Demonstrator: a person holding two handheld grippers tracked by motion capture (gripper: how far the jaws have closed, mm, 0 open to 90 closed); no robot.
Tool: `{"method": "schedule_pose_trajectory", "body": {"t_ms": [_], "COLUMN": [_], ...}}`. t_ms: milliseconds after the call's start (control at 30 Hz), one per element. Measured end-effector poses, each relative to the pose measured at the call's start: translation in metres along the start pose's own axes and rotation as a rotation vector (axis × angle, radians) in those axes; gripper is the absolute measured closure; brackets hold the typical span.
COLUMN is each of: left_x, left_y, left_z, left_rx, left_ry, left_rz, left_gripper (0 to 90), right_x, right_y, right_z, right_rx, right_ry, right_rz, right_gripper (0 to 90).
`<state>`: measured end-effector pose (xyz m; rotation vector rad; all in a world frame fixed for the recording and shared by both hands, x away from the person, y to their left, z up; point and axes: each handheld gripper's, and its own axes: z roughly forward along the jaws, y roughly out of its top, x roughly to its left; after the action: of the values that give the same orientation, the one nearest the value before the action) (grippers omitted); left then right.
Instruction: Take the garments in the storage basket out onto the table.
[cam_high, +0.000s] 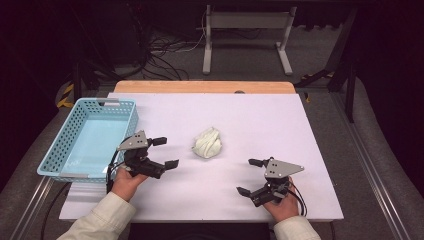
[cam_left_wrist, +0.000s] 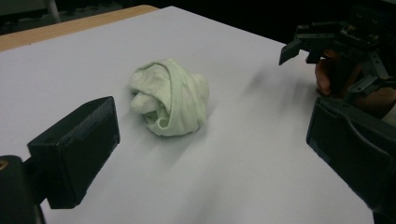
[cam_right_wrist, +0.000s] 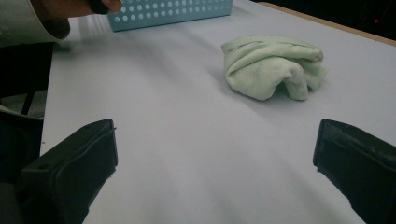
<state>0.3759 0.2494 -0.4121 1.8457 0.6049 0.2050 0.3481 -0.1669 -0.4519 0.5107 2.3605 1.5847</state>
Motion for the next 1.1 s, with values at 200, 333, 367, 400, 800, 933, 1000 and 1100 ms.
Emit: {"method": "schedule_pose_trajectory", "body": {"t_ms": [200, 333, 367, 400, 800, 933, 1000, 1100], "left_x": [0.002, 0.004, 0.004, 0.004, -0.003, -0.007, -0.007, -0.004], "left_y": [-0.013, -0.022, -0.027, -0.030, -0.053, -0.060, -0.060, -0.060], "left_z": [-0.007, -0.011, -0.012, -0.013, -0.023, -0.019, -0.017, -0.018], "left_rx": [0.000, 0.008, 0.011, 0.014, 0.042, 0.055, 0.053, 0.044], "left_ry": [0.010, 0.016, 0.025, 0.021, 0.036, 0.036, 0.043, 0.042], "left_rz": [-0.019, -0.024, -0.027, -0.034, 0.024, 0.027, 0.029, 0.012], "left_gripper": [3.7, 3.7, 3.7, 3.7, 3.2, 2.6, 2.4, 2.2], "right_x": [0.000, 0.000, 0.000, 0.000, 0.000, 0.000, 0.000, 0.000], "right_y": [0.000, 0.000, 0.000, 0.000, 0.000, 0.000, 0.000, 0.000], "right_z": [0.000, 0.000, 0.000, 0.001, 0.001, 0.001, 0.001, 0.002], "right_rx": [0.002, 0.003, 0.003, 0.004, 0.008, 0.009, 0.009, 0.010], "right_ry": [-0.001, 0.000, 0.000, 0.000, 0.000, 0.005, 0.006, 0.008], "right_rz": [-0.001, 0.000, 0.000, -0.001, 0.001, 0.001, 0.000, -0.001], "right_gripper": [0.3, 0.3, 0.3, 0.3, 0.3, 0.3, 0.3, 0.3]}}
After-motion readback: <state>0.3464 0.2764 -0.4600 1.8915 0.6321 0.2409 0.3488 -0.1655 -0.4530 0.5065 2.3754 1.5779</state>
